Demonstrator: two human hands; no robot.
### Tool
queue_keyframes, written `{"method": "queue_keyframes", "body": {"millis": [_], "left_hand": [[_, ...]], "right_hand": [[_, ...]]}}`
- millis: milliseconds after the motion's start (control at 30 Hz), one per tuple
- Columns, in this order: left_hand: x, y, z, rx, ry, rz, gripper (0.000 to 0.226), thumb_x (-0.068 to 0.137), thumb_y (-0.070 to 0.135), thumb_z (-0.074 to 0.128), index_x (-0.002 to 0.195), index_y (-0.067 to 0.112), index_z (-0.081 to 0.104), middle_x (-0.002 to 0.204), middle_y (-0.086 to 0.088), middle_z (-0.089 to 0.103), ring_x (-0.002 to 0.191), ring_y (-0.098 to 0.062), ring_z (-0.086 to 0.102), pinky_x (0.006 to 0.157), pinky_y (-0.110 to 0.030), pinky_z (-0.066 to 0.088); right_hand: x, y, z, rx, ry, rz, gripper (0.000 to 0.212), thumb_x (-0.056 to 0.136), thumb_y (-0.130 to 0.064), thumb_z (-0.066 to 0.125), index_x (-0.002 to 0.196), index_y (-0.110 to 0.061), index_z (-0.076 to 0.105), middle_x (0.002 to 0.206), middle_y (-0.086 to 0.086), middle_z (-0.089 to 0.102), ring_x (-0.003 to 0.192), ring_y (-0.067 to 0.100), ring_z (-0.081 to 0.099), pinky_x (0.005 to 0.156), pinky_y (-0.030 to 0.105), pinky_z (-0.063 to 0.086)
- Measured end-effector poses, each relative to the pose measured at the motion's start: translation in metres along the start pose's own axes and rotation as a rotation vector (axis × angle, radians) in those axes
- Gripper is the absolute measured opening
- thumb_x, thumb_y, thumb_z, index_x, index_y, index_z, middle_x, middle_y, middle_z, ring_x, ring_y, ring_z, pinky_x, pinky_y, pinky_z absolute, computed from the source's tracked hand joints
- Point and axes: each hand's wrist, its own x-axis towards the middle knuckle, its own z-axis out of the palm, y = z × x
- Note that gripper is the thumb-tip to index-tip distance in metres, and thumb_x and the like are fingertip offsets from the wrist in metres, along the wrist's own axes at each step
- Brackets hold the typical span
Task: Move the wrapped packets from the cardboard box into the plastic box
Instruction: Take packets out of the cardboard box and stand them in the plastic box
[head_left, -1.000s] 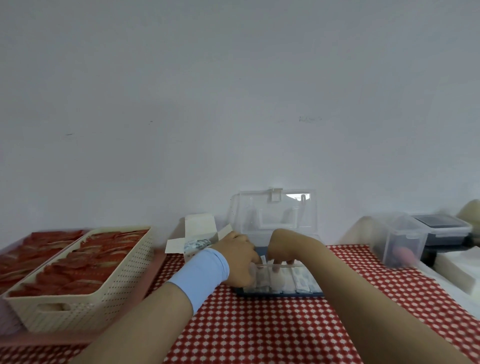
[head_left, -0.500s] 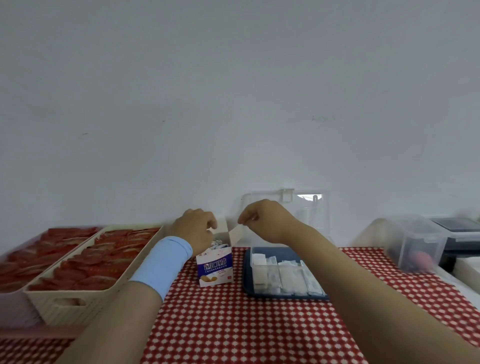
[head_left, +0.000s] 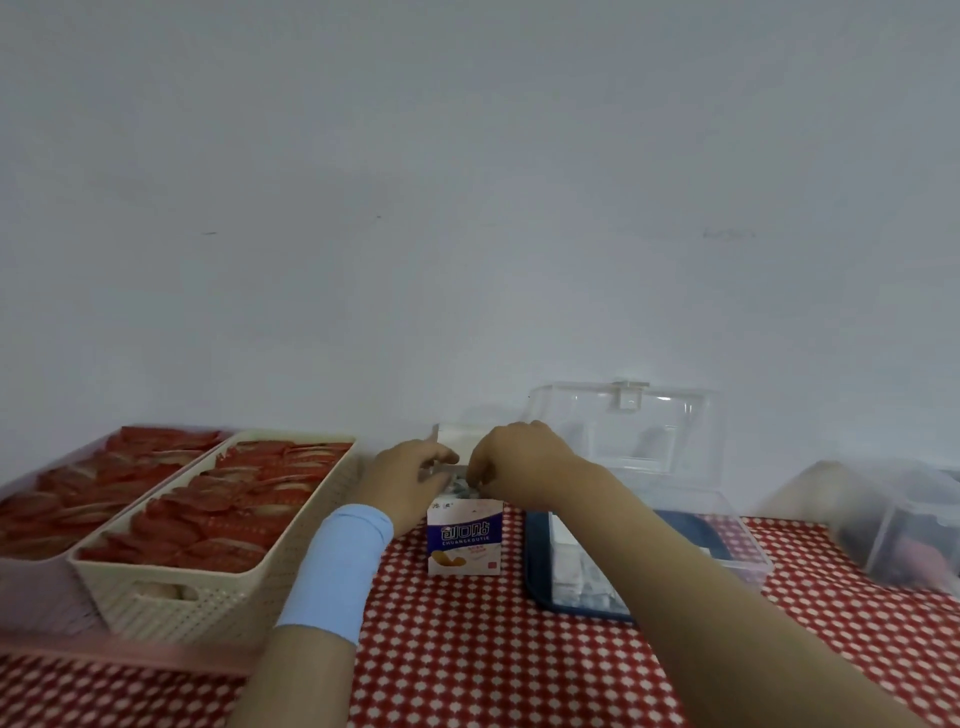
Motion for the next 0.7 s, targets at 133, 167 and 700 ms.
{"method": "queue_keyframes", "body": {"millis": [133,167,700], "left_hand": [[0.004,-0.007,0.008,-0.011,0.102,0.045,0.024,0.098,0.021,0.055,0.115,0.029,0.069,0.122,0.007,0.063,0.118,-0.014,0.050,0.100,-0.029,0.039],[0.004,-0.007,0.007,-0.007,0.125,0.050,0.024,0.098,0.021,0.054,0.115,0.029,0.069,0.121,0.008,0.063,0.117,-0.013,0.049,0.099,-0.027,0.038],[0.003,0.010,-0.005,-0.453,0.090,-0.037,0.014,0.090,0.031,0.070,0.090,0.016,0.072,0.083,0.005,0.075,0.068,-0.002,0.064,0.055,-0.005,0.040]], "right_hand": [[0.009,-0.005,0.001,-0.081,-0.023,-0.016,0.017,0.093,-0.024,0.062,0.097,-0.035,0.075,0.101,-0.011,0.070,0.089,0.014,0.059,0.091,0.031,0.040],[0.010,-0.006,0.000,-0.076,-0.039,-0.021,0.017,0.092,-0.023,0.063,0.096,-0.034,0.075,0.101,-0.012,0.070,0.089,0.013,0.059,0.088,0.030,0.040],[0.008,0.005,-0.012,0.625,0.306,0.015,0.020,0.096,-0.011,0.060,0.098,-0.026,0.072,0.093,-0.014,0.065,0.076,0.000,0.058,0.070,0.014,0.044]]}}
